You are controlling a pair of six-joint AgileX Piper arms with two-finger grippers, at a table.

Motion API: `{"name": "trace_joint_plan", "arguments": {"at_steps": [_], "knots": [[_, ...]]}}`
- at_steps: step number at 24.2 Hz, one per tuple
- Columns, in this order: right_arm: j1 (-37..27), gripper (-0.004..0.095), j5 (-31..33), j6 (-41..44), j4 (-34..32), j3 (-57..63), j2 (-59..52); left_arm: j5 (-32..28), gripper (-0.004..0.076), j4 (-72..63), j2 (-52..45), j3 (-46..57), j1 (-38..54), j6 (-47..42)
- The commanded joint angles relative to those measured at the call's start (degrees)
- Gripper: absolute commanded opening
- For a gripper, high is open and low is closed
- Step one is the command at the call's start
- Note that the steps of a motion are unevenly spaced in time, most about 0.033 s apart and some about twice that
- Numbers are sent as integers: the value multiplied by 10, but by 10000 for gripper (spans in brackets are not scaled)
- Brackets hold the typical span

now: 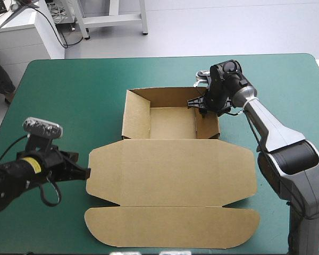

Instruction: Fold the box

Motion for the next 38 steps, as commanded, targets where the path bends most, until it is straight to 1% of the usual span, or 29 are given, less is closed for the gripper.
{"name": "trace_joint_plan", "arguments": {"at_steps": [1,3,5,8,11,12,16,20,23,25,26,27,28,29,30,31,32,35,37,38], "knots": [[-4,466,6,-3,-2,-13,-27,-81,-8,-15,-66,79,-2,-3],[-4,429,6,-3,-2,-13,-27,-83,-8,-15,-99,121,-2,-3],[-4,358,6,-5,-3,-13,-27,-77,-8,-16,-132,161,-2,-3],[-4,205,6,-27,6,-13,-27,-75,-8,-26,-180,207,-2,-4],[-4,4,6,-32,15,-13,-27,-70,-8,-42,-217,240,-2,-4],[-4,-14,6,-28,18,-13,-27,-65,-8,-42,-227,248,-2,-4],[-4,-13,6,-27,22,-13,-27,-25,-8,-42,-267,267,-2,-4],[-6,-13,6,-26,22,-13,-30,-2,-8,-36,-292,268,-2,-4],[-21,-13,7,-27,20,-13,-39,10,-8,-22,-304,271,-2,-4],[-57,-13,7,-29,20,-13,-56,12,-8,-12,-308,271,-2,-4],[-92,-13,7,-36,19,-12,-73,13,-8,-12,-308,271,-2,-4],[-107,-13,7,-43,19,-12,-81,15,-8,-12,-308,271,-2,-4],[-150,-13,7,-55,15,-11,-100,20,-8,-12,-308,271,-2,-4],[-169,-13,7,-60,15,-10,-107,21,-8,-12,-308,271,-2,-4],[-221,-13,7,-74,15,-7,-126,24,-8,-13,-308,271,-2,-1],[-243,-13,7,-81,15,-7,-133,24,-8,-13,-308,271,-2,-1],[-303,-13,7,-98,15,-7,-145,24,-8,-13,-308,271,-2,-1],[-417,-13,7,-131,15,-6,-152,24,-8,-13,-308,271,-2,-1],[-478,-13,6,-131,44,-6,-146,23,-8,-13,-308,271,-2,-1],[-497,-13,6,-131,50,-6,-141,22,-8,-13,-308,271,-2,-1]]}}
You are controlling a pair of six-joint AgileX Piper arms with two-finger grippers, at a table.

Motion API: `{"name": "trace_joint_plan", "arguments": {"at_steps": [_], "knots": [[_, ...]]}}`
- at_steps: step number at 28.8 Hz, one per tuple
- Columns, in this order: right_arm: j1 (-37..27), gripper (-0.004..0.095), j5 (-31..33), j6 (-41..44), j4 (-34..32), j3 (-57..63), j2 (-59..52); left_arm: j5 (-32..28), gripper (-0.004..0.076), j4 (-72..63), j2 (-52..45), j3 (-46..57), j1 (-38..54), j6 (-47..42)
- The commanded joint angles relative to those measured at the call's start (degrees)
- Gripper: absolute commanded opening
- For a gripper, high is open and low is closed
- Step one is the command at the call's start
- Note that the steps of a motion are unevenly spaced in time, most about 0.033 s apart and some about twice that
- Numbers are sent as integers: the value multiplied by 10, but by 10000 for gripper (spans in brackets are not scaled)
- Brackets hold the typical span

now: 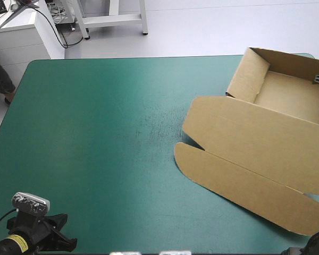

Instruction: Fold the box

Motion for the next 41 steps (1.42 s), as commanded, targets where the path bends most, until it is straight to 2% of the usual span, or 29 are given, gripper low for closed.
{"name": "trace_joint_plan", "arguments": {"at_steps": [1,9,11,16,20,26,31,35,38,41], "knots": [[-58,-13,4,-6,31,-14,-18,-28,-8,-2,7,-14,-2,-1],[-66,10,4,-1,-9,-6,-9,-29,-8,-2,7,-14,-2,-1],[-66,62,4,24,-27,-6,-9,-27,-8,-2,7,-14,-2,-1],[-66,299,4,33,-40,-6,-10,-27,-8,-2,7,-14,-2,-1],[-66,397,4,33,-38,-6,-10,-27,-8,-2,7,-14,-2,-1],[-66,395,4,-7,-36,-6,-24,-27,-8,-2,7,-14,-2,-1],[-67,395,4,-9,-37,-6,-57,-26,-8,-2,7,-14,-2,-1],[-67,386,4,-32,3,-5,-85,-25,-8,-2,7,-14,-2,-1],[-67,299,4,-33,57,-3,-112,-25,-8,-2,7,-14,-2,-1],[-61,109,4,-69,109,26,-149,-25,-8,-2,7,-14,-2,-1]]}}
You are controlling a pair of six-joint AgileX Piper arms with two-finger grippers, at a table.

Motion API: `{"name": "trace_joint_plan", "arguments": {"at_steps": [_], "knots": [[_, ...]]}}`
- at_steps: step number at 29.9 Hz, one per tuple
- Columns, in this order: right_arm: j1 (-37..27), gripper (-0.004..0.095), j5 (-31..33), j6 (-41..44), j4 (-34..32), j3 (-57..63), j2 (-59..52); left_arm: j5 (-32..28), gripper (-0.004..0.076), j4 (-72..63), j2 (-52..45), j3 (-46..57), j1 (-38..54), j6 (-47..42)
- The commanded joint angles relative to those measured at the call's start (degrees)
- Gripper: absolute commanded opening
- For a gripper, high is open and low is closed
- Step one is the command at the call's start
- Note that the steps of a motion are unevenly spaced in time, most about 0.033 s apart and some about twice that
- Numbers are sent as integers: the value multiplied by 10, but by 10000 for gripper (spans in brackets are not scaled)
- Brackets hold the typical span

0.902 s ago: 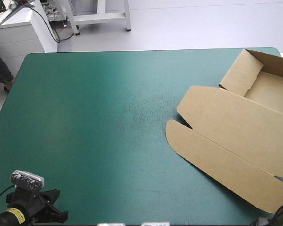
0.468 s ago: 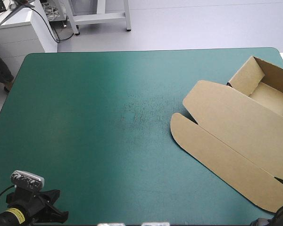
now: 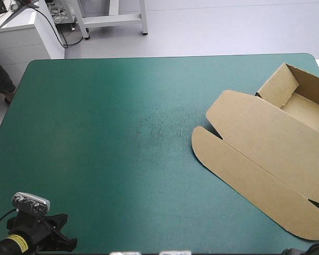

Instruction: Fold the box

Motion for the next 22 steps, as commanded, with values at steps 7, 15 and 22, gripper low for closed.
{"name": "trace_joint_plan", "arguments": {"at_steps": [7,15,22], "knots": [[76,1,3,-53,52,141,-165,-24,-8,-2,7,-14,-2,-1],[200,1,-5,-79,23,297,-352,-24,-8,-2,7,-14,-2,-1],[278,0,-35,-76,27,427,-531,-25,-8,-3,7,-14,-2,-1]]}}
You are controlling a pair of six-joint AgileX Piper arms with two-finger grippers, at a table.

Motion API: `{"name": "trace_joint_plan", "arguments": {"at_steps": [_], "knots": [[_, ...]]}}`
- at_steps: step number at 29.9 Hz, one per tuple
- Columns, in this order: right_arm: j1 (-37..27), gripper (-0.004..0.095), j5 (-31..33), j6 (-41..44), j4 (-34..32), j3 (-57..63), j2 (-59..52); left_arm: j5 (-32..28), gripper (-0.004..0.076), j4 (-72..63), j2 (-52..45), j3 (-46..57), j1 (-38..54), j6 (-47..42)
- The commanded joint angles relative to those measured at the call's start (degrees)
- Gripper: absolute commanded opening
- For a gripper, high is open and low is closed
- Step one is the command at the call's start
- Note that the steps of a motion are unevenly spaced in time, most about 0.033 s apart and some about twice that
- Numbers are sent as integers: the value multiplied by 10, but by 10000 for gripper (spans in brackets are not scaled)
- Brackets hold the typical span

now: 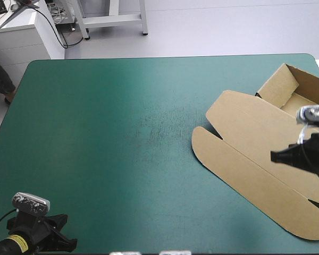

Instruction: Fold the box

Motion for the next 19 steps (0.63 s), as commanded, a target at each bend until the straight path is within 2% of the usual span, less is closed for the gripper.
{"name": "trace_joint_plan", "arguments": {"at_steps": [1,10,14,19], "knots": [[26,0,-41,-3,0,47,-85,-27,-8,-4,7,-14,-2,-1],[30,0,-75,-34,2,215,-245,-46,-8,-3,7,-14,-2,-1],[30,0,-80,-45,9,268,-293,-51,-8,-3,7,-14,-2,-1],[30,0,-114,-48,21,326,-341,-44,-8,-3,7,-14,-2,-1]]}}
